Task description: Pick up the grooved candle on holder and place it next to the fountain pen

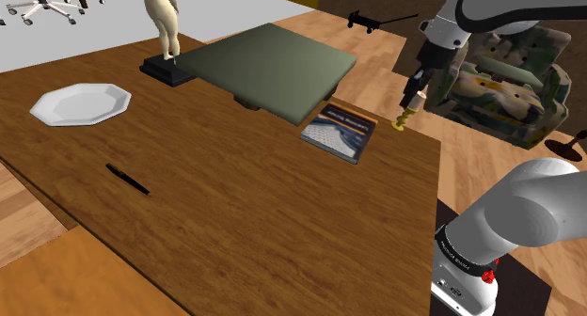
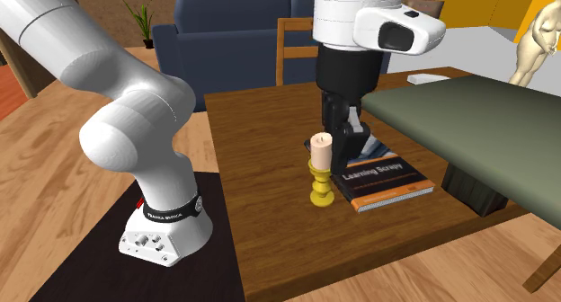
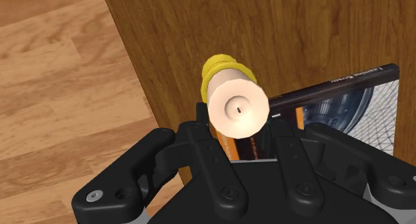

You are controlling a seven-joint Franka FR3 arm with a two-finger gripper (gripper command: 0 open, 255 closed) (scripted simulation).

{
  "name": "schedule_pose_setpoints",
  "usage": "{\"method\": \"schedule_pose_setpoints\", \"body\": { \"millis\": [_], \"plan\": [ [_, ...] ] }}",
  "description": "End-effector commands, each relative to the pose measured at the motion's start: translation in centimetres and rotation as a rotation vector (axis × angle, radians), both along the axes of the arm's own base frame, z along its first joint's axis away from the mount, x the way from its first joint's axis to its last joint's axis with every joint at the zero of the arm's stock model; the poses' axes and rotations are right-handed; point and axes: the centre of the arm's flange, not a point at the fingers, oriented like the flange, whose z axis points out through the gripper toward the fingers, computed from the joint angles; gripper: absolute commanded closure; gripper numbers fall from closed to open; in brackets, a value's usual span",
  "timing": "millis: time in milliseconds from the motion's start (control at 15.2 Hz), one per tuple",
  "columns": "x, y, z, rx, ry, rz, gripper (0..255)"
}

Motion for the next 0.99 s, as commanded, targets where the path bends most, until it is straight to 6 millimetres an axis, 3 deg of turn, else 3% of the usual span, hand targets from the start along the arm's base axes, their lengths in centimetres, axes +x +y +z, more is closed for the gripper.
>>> {"method": "schedule_pose_setpoints", "body": {
  "millis": [0,924],
  "plan": [
    [0.0,0.1,1.1,0.000,0.000,0.000,255],
    [0.0,0.1,8.5,0.000,0.000,0.000,255]
  ]
}}
